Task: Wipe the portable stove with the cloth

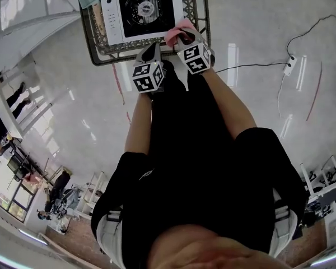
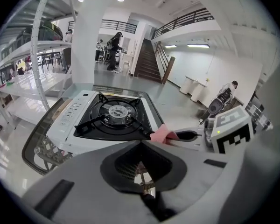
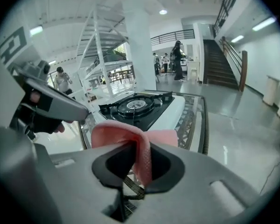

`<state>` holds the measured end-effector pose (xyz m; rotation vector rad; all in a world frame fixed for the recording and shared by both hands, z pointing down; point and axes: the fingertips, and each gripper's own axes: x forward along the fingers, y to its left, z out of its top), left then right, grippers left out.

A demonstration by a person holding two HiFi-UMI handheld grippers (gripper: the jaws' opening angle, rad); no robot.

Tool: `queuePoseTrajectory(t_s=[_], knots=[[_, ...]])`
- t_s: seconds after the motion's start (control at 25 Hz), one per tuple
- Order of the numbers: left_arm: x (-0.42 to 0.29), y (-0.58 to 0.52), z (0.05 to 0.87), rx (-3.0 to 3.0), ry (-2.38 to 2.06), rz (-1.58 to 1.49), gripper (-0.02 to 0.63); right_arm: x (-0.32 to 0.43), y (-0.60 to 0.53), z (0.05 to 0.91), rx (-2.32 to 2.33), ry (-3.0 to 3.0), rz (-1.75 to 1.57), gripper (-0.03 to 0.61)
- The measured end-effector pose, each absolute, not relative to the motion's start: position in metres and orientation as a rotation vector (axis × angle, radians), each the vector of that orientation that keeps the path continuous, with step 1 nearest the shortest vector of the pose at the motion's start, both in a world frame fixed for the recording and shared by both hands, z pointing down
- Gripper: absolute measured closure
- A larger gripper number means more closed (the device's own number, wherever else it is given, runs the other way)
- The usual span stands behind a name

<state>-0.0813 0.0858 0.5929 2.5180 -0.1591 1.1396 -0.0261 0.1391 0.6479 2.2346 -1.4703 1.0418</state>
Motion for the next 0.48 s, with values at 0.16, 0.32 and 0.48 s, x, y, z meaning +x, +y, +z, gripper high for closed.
queuePoseTrajectory(t_s=[0.16,0.32,0.48], knots=[[-0.069,0.093,0.582,2.511,-0.202,1.073,0.614,-0.010,0.140,0.647,2.299,-1.469,1.100,0.525],[-0.067,0.103,0.576,2.523,-0.202,1.074,0.614,-0.002,0.143,0.651,2.326,-1.484,1.124,0.525],[-0.066,0.104,0.576,2.513,-0.204,1.076,0.614,0.011,0.138,0.651,2.368,-1.490,1.154,0.523]])
